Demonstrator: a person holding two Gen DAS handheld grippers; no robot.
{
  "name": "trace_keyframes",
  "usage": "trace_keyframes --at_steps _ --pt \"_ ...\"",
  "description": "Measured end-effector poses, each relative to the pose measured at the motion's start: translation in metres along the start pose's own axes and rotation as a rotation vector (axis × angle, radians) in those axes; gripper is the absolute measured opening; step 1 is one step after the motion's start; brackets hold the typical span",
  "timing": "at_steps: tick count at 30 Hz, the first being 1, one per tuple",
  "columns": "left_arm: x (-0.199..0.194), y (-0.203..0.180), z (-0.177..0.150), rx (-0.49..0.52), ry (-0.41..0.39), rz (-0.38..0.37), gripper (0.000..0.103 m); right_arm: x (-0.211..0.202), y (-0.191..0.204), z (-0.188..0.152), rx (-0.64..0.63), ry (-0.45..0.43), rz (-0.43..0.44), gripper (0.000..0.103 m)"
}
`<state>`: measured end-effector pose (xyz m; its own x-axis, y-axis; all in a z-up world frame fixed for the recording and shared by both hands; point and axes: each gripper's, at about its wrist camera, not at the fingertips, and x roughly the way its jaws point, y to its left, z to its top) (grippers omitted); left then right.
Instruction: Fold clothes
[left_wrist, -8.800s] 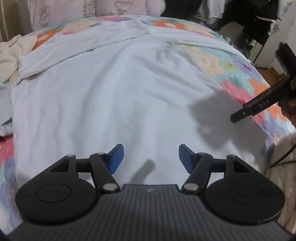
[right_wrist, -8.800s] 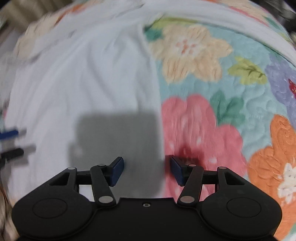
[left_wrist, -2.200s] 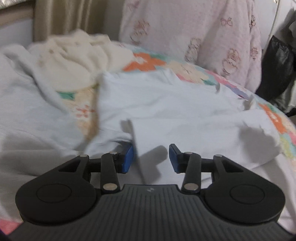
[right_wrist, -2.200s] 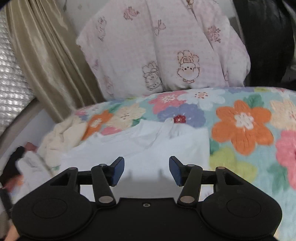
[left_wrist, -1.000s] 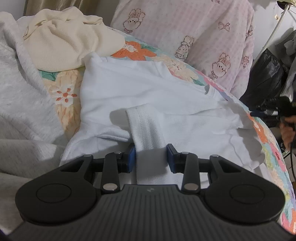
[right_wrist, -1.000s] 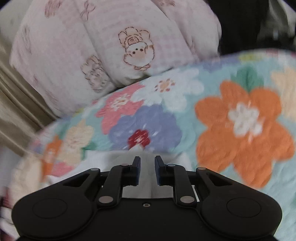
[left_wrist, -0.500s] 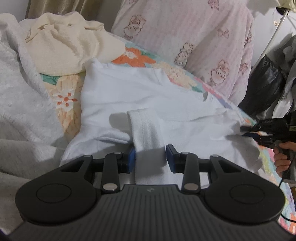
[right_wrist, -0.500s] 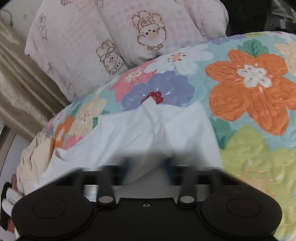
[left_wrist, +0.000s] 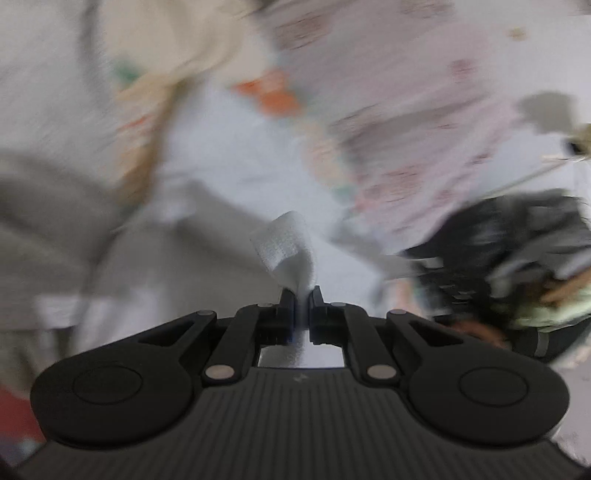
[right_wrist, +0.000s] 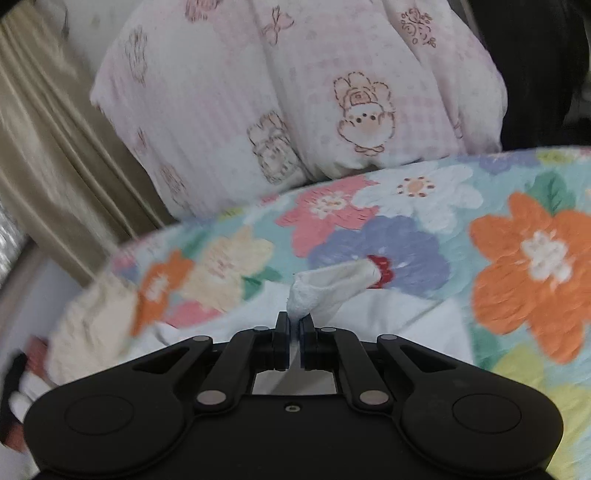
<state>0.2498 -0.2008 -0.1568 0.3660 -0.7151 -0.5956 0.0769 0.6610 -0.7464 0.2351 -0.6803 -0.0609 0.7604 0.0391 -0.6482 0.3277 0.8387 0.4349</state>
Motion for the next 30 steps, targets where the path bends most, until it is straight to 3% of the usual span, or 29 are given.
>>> trace_keyframes --at_steps 3,5,10,12,16,21,25,30 --pt "0.023 0.016 -0.011 0.019 0.050 0.069 0.007 0.001 -0.004 -0.004 0.005 0.016 -0.014 0.007" --pt "0.017 0.001 -0.010 0.100 0.049 0.082 0.008 -0.001 -0.002 -0.004 0.010 0.002 0.004 0.007" --pt "0.006 -0.025 -0.012 0.260 0.020 0.154 0.012 -0.026 0.021 0.013 0.009 -0.087 0.158 0.007" --pt "0.006 -0.031 -0.013 0.304 0.002 0.199 0.014 -0.041 0.027 0.016 -0.003 -0.119 0.171 0.007" --pt "0.009 -0.032 -0.016 0.332 0.008 0.252 0.017 -0.034 0.007 -0.003 -0.052 -0.064 0.011 0.008" --pt "0.011 -0.036 -0.021 0.377 -0.002 0.293 0.017 -0.004 -0.038 -0.039 -0.065 0.048 -0.094 0.013" --pt "0.010 -0.043 -0.023 0.441 -0.029 0.334 0.021 -0.001 -0.054 -0.058 -0.059 0.047 -0.189 0.032" --pt "0.004 -0.051 -0.030 0.486 -0.025 0.392 0.031 -0.036 -0.042 -0.092 -0.143 0.016 -0.235 0.048"
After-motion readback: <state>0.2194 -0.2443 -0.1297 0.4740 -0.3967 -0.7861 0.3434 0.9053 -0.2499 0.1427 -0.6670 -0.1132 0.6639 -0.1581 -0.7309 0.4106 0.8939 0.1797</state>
